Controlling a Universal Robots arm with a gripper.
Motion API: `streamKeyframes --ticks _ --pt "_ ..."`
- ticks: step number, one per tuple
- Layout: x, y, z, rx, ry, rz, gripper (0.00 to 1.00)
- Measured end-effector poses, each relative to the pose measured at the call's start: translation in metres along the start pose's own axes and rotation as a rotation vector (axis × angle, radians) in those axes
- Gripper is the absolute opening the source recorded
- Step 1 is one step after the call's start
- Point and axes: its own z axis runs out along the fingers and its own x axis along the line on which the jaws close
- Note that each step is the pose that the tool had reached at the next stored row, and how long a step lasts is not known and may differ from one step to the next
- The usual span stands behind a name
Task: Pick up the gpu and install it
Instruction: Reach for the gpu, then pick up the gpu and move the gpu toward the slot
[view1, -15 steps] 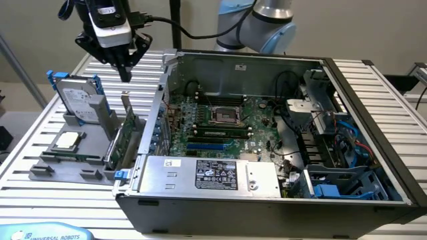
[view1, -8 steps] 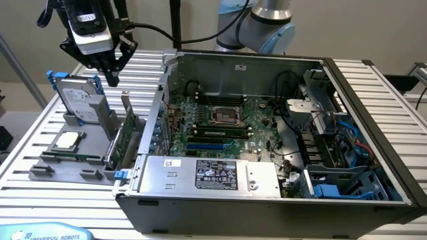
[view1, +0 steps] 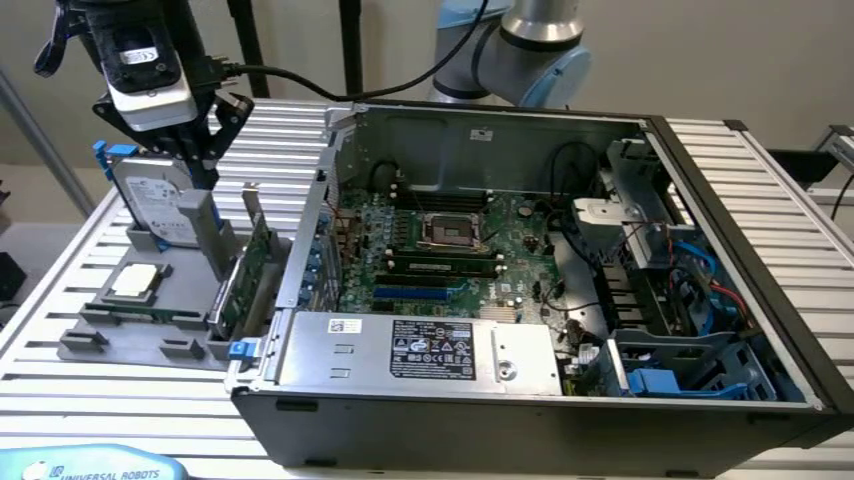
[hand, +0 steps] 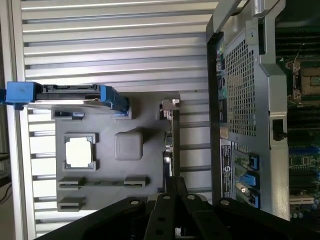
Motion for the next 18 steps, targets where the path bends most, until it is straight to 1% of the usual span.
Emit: streamKeyframes --ticks 1,14,15,16,17,18 --pt "0.0006 -0.0018 0.0000 0.0001 0.0001 0.000 0.11" --pt "0.0006 -0.0019 0.0000 0.0000 0.0000 0.000 0.11" --pt "0.0006 -0.0019 0.0000 0.0001 0.0000 0.000 0.12" --pt "0.0006 -0.0019 0.0000 0.0000 0.0000 0.000 0.18" --pt "0.0006 -0.0019 0.0000 0.0000 0.0000 0.000 0.18" --pt "0.0006 -0.0019 0.0000 0.0000 0.0000 0.000 0.24"
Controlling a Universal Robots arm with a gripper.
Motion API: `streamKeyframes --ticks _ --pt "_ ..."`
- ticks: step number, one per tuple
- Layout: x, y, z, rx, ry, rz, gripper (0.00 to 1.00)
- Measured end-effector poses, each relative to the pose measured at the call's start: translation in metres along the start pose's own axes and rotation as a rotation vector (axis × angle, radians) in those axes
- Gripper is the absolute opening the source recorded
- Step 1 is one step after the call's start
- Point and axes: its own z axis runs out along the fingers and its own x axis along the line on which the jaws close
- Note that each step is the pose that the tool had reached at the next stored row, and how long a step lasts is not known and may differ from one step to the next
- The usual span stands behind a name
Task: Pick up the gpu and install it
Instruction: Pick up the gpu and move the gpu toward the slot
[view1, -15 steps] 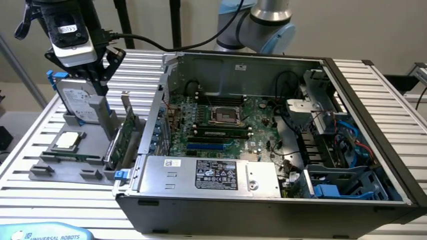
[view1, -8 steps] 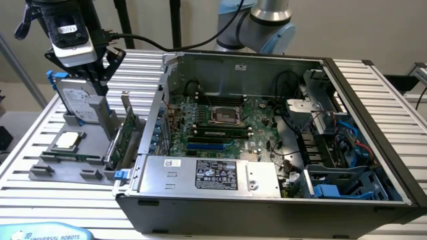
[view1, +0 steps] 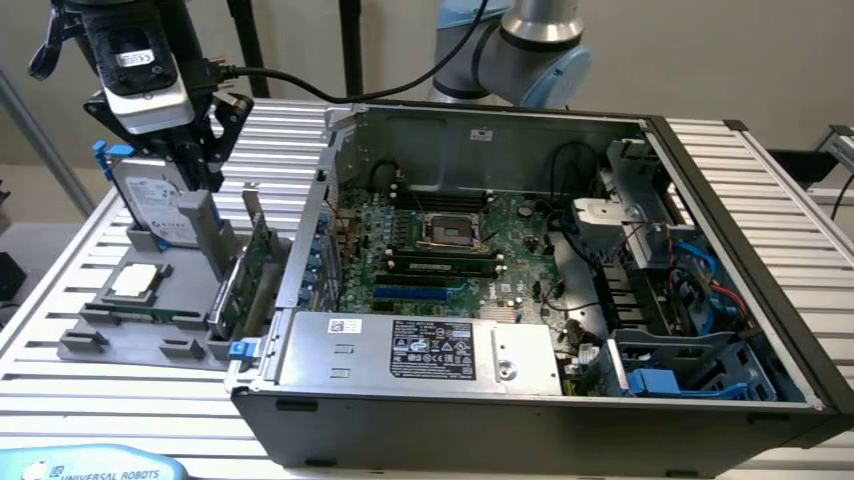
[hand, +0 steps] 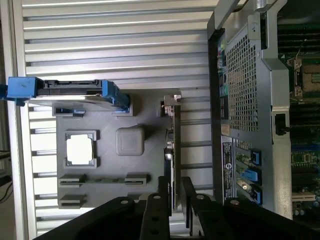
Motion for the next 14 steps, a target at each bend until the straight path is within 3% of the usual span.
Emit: streamKeyframes --ticks 1,2,5,7,8,14 --pt "0.000 0.0000 0.0000 0.0000 0.0000 0.000 0.30" --pt "0.000 0.0000 0.0000 0.0000 0.0000 0.000 0.30" --pt "0.000 0.0000 0.0000 0.0000 0.0000 0.000 0.48" --pt "0.000 -0.0001 0.0020 -0.0003 -0.0048 0.000 0.48" --pt "0.001 -0.0002 0.0038 -0.0004 -0.0062 0.000 0.54" --pt "0.006 -0.0011 0.0148 -0.0005 -0.0072 0.000 0.54"
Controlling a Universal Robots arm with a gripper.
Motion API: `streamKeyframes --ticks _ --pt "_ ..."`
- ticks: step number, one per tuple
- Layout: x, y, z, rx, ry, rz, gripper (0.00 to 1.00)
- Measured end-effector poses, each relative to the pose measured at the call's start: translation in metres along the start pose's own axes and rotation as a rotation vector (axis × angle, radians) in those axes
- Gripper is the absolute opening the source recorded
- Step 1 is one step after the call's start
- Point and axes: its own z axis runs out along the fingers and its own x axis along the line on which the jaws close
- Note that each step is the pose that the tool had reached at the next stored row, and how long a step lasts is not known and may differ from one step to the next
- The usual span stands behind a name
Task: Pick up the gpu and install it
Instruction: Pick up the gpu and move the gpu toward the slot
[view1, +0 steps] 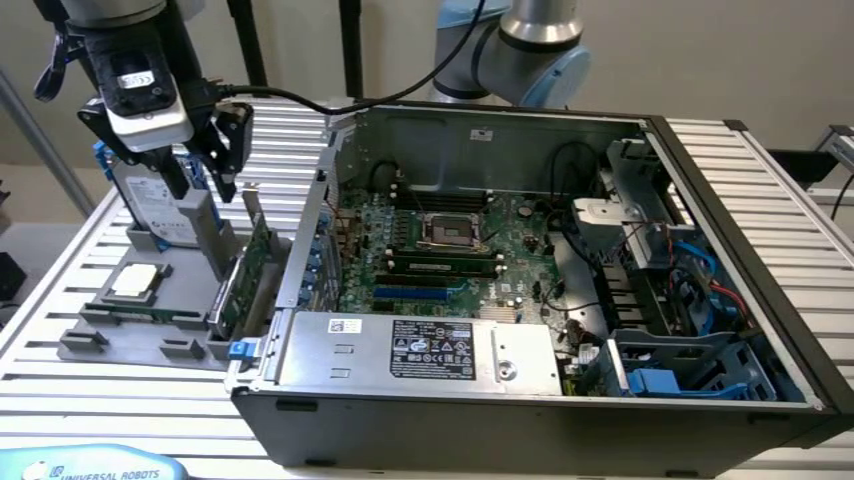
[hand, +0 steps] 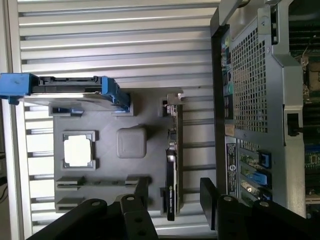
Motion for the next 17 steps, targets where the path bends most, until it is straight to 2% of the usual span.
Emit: streamKeyframes --ticks 17 --pt "0.001 -0.0022 0.0307 0.0003 -0.0008 0.014 0.54"
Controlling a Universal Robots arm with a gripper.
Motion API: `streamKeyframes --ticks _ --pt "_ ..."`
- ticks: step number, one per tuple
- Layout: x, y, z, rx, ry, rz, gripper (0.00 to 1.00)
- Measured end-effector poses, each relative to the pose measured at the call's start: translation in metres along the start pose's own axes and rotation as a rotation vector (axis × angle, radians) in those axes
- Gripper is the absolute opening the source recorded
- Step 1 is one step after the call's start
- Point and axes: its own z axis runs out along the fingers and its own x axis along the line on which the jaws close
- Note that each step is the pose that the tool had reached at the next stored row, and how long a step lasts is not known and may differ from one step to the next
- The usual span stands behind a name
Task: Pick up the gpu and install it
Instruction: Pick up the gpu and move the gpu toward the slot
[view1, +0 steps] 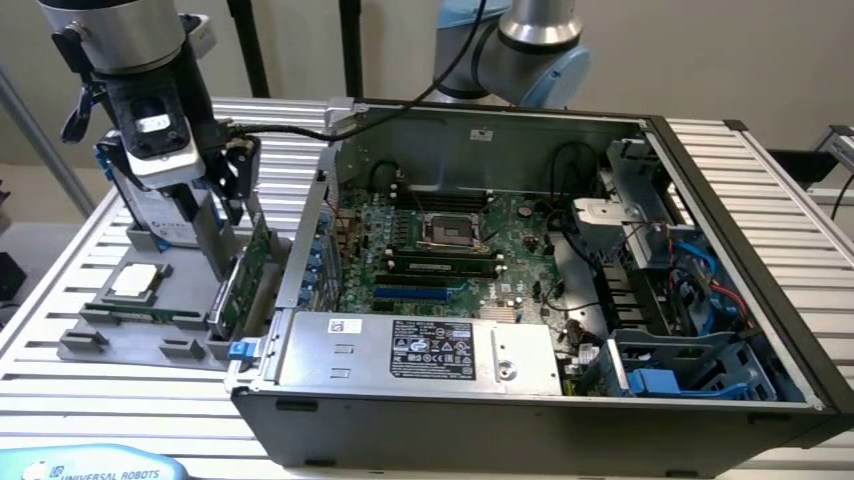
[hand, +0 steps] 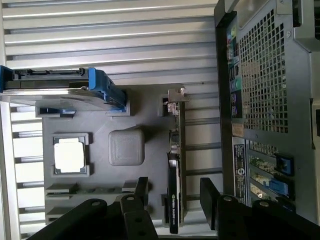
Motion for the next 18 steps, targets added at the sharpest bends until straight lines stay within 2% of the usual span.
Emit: streamKeyframes --ticks 18 --pt "0.000 -0.0087 0.0324 0.0000 -0.0002 0.000 0.54"
